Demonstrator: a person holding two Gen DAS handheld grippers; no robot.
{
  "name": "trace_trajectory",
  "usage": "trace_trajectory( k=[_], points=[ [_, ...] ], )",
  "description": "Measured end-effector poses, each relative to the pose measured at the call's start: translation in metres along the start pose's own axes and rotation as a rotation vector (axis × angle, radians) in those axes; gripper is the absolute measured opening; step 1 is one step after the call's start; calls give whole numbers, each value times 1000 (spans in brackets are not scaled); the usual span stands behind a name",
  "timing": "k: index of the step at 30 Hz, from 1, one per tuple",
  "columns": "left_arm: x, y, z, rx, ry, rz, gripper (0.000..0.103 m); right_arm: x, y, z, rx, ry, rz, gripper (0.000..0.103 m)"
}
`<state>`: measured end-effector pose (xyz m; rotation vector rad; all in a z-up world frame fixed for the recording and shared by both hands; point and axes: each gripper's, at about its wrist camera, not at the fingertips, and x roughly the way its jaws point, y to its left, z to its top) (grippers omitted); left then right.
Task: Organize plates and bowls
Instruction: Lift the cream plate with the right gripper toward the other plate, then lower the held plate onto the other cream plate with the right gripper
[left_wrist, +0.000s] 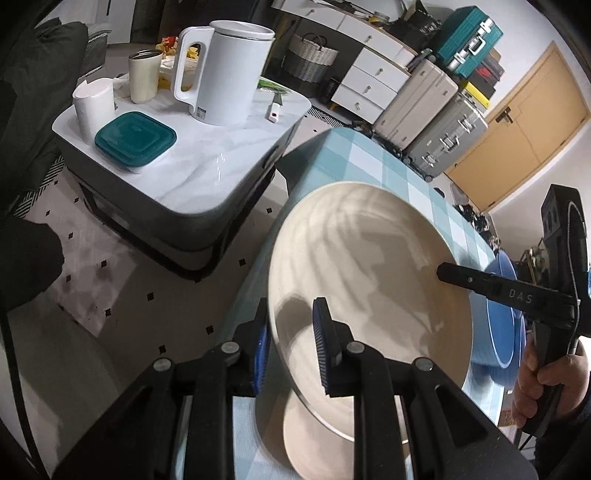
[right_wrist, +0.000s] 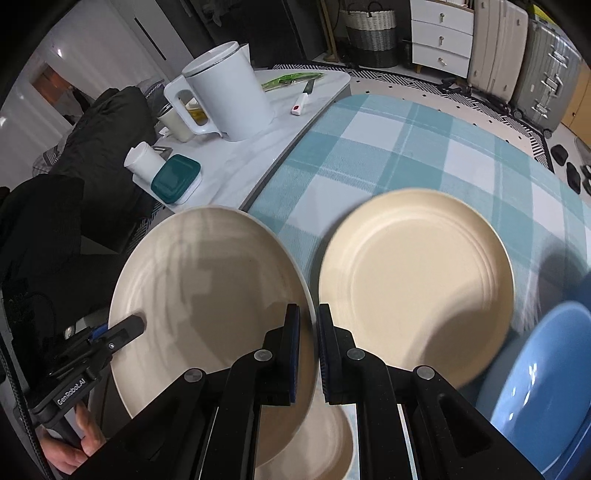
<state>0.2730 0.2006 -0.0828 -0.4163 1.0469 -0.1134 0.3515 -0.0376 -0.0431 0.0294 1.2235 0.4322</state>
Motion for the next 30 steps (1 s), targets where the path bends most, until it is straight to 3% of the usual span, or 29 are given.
trace_trajectory(
  k=[16, 30],
  points=[
    [-10, -12, -72, 62, 57, 38, 20, 2, -8, -109, 56, 12, 20, 9],
    [8, -16, -91, 107, 122, 74, 20, 12, -26, -139, 87, 45, 32, 9]
  ],
)
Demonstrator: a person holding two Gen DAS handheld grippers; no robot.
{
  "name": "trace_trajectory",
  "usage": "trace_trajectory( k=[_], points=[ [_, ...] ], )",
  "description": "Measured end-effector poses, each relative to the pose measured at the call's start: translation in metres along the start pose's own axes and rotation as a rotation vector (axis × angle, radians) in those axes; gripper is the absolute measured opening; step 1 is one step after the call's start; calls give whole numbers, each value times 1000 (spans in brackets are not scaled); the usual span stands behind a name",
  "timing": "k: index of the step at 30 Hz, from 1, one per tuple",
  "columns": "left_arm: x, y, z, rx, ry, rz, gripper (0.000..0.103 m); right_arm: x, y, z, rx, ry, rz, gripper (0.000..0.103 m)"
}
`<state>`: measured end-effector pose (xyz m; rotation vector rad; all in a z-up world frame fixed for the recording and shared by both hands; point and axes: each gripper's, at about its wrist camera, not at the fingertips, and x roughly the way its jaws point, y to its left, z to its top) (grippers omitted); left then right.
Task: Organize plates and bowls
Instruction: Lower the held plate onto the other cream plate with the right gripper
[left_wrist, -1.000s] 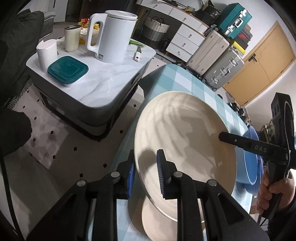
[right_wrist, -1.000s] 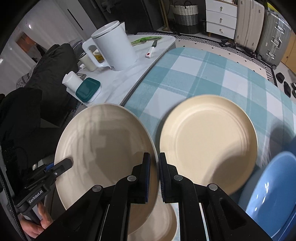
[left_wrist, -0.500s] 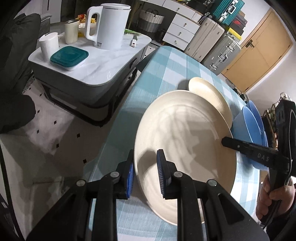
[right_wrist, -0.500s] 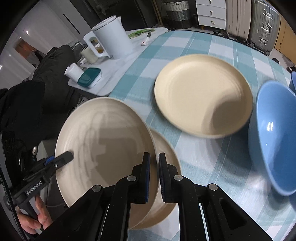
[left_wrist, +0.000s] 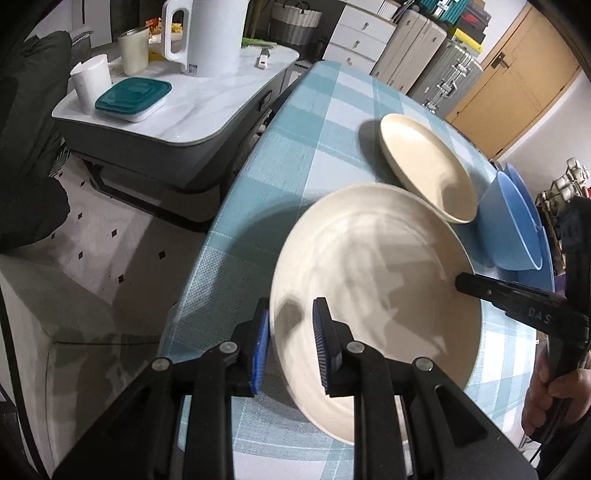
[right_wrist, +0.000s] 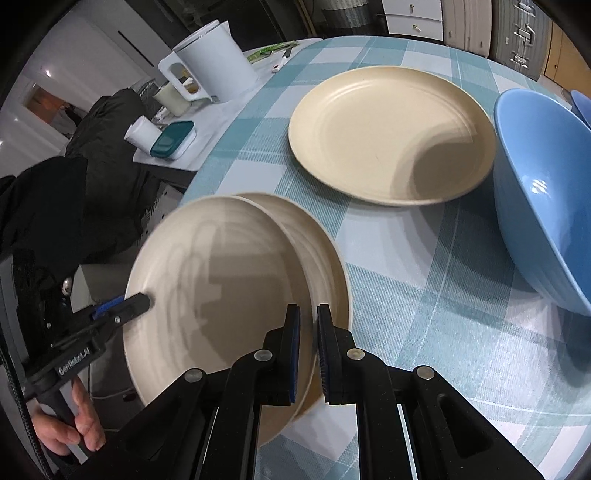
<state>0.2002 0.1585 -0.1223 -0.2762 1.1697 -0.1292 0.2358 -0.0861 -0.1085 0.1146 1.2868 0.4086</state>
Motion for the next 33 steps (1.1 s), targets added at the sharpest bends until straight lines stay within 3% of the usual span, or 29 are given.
trace_trajectory(
  k=[20, 22, 26, 33],
  points=[
    [22, -13, 4, 44, 20, 46, 22, -8, -10, -5, 12, -52, -11, 10],
    [23, -15, 6, 57, 28, 57, 22, -12, -12, -5, 20, -74, 26, 10],
    [3, -12, 12, 62, -33, 65, 23, -24, -12, -2, 22, -110, 39, 10],
    [-9, -10, -2, 92, -34, 70, 26, -22, -13, -8, 28, -105, 34, 10]
  ],
)
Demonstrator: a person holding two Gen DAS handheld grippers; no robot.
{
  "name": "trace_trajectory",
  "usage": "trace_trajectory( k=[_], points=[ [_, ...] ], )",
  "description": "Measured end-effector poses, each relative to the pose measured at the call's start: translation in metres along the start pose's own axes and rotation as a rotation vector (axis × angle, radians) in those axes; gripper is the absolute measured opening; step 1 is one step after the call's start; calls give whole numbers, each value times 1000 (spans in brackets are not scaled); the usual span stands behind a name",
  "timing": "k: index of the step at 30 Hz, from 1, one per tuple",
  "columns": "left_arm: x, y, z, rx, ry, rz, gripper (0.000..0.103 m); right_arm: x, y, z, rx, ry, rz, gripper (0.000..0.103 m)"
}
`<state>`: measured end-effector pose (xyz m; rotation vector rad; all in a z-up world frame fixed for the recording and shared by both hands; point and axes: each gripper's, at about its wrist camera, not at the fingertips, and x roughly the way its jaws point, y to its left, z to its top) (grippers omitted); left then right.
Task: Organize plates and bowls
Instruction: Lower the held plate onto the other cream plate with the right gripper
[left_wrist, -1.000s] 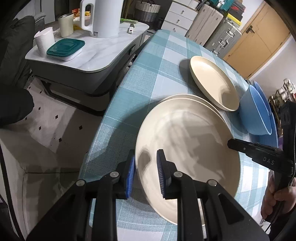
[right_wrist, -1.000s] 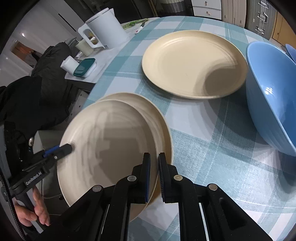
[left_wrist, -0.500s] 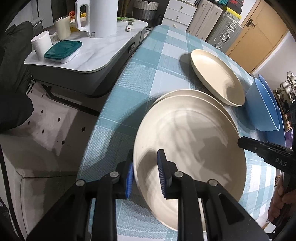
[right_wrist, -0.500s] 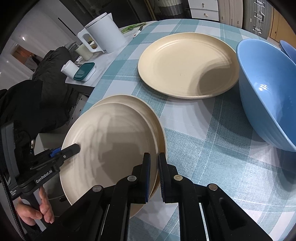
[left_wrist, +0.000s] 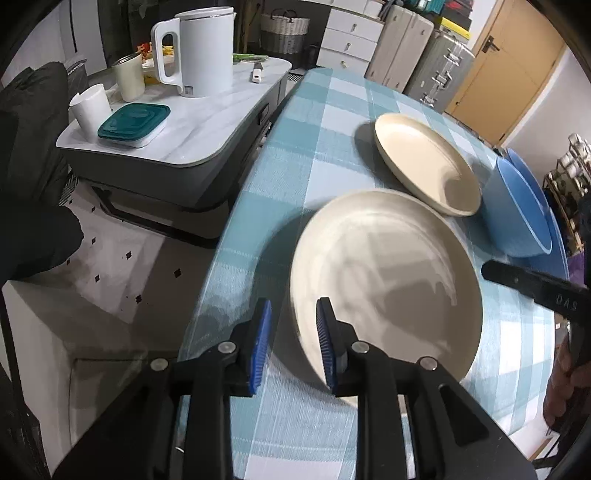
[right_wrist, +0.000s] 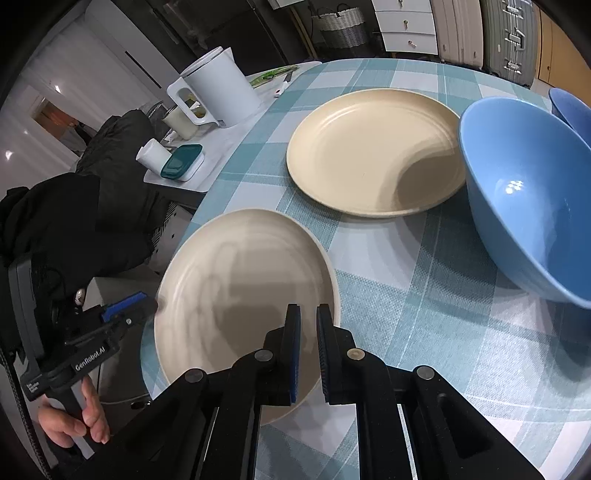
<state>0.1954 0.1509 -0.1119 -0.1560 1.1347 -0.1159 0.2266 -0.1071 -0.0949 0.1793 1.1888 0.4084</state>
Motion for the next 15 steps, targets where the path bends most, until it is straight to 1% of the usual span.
trace_trajectory(
  k=[1, 4, 7, 10, 13, 15],
  points=[
    [3, 1, -1, -2, 6, 1, 28, 2, 0, -1, 0, -3, -15, 10],
    [13, 1, -1, -19, 28, 4, 29, 6, -2, -2, 2, -13, -58, 11],
    [22, 1, -1, -31, 37, 16, 30, 15, -9, -6, 29, 4, -41, 12],
    [31, 1, -3, -46, 56, -7, 30, 28, -13, -10, 56, 25, -18, 14],
    [36, -4, -5, -38, 62, -33, 40, 39, -11, -12, 59, 38, 1, 15],
    [37, -7, -6, -30, 59, -47, 40, 41, -8, -12, 57, 38, -10, 17]
  ],
)
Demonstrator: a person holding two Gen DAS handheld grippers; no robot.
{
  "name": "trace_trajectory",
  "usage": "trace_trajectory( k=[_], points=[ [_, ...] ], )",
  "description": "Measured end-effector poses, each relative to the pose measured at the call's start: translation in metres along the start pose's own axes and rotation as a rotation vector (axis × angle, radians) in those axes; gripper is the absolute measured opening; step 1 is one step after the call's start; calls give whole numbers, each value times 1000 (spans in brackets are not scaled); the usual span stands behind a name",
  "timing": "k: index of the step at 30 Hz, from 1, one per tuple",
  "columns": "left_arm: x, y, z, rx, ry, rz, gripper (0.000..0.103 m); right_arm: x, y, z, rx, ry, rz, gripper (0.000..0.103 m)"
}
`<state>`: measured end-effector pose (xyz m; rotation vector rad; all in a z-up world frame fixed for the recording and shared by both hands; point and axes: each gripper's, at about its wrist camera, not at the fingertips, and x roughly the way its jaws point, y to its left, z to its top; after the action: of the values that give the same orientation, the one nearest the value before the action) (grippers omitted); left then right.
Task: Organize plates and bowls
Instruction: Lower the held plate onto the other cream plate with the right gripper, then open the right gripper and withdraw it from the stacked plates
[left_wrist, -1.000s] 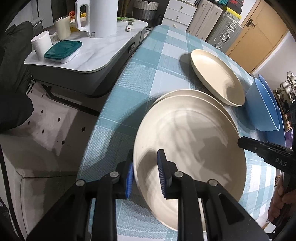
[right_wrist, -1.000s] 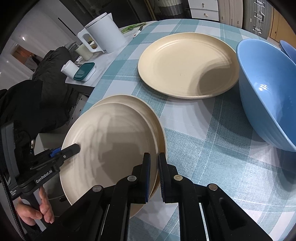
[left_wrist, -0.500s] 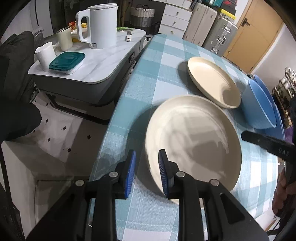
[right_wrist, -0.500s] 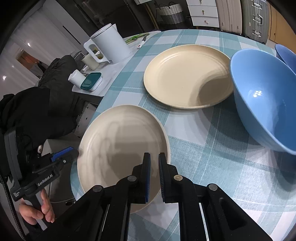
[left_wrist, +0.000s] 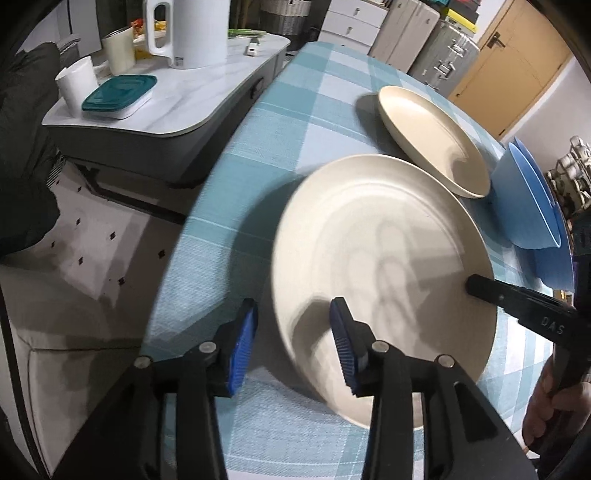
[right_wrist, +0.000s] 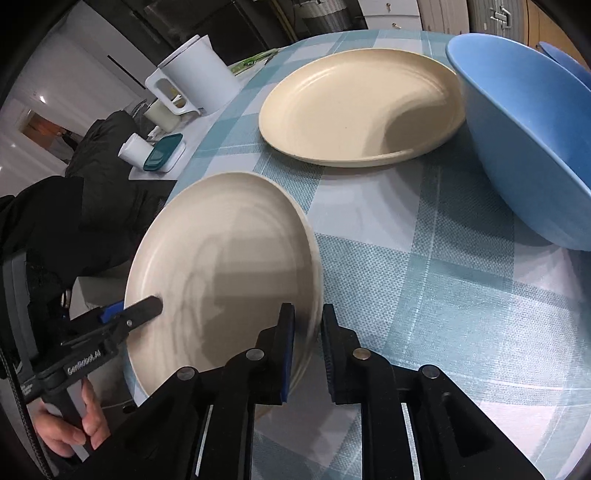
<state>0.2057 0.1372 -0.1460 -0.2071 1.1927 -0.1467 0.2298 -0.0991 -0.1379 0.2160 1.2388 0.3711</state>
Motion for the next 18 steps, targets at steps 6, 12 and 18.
trace_trajectory(
  k=[6, 12, 18],
  points=[
    [2, -12, 0, 31, 21, -20, 41, -1, -4, -3, 10, 2, 12, 17],
    [3, -26, -2, 71, 24, -22, 43, -8, -8, -9, 1, -13, -30, 19],
    [5, -38, -3, 96, 4, 5, 50, -21, -12, -14, -34, -65, -95, 19]
  ],
)
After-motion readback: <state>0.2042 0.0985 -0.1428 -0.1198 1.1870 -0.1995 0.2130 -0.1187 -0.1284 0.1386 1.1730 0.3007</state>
